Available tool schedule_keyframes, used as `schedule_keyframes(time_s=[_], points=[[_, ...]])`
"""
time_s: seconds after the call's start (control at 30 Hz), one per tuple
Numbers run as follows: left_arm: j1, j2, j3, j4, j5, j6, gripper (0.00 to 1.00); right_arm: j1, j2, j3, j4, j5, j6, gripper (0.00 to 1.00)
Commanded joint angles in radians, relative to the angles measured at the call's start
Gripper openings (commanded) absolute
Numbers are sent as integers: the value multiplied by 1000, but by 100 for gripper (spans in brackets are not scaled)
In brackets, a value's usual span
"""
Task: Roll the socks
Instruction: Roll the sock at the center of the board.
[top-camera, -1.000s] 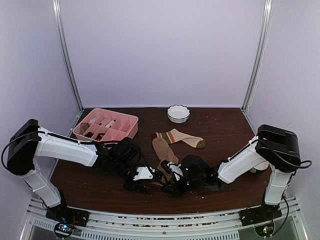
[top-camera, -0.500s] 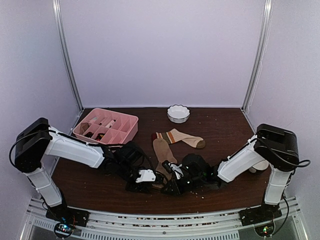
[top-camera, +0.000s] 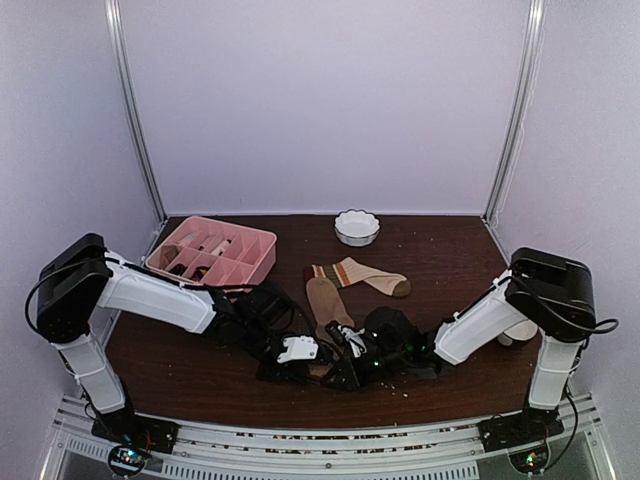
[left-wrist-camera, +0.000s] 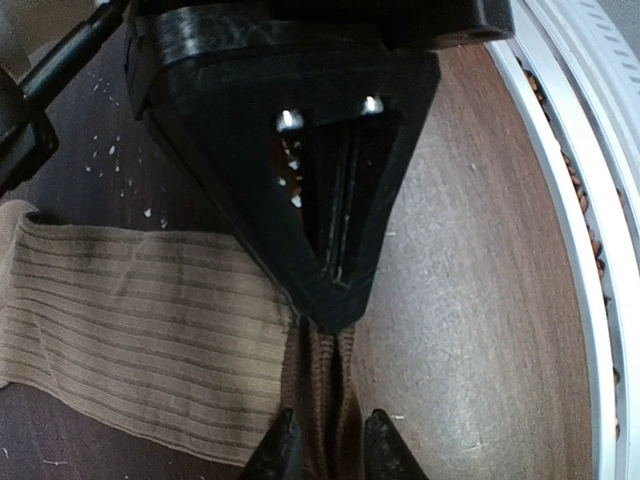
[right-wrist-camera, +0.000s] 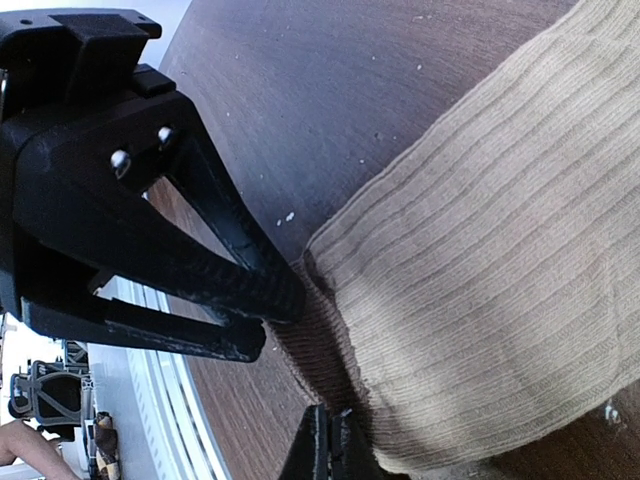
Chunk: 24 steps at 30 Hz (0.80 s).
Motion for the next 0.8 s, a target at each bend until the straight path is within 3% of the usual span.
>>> schedule_keyframes(time_s=[0.0, 0.07, 0.13, 0.5, 0.63, 0.77], points=[[1, 28, 38, -21, 35, -38, 19, -2, 18, -2, 23, -6, 22, 0], [6, 44, 53, -38, 35, -49, 9, -3, 16, -12, 44, -2, 29, 0], [18, 63, 82, -73, 38, -64, 0, -3, 4, -34, 81, 11, 34, 8], [129, 159, 199, -260, 205, -163, 0, 9, -130, -243, 327, 205, -26, 28], [131, 207, 241, -334, 258, -164, 0, 64, -237, -340, 352, 382, -147, 34], [132, 236, 279, -402, 305, -178, 0, 200, -393, -343, 155, 692, -366, 52]])
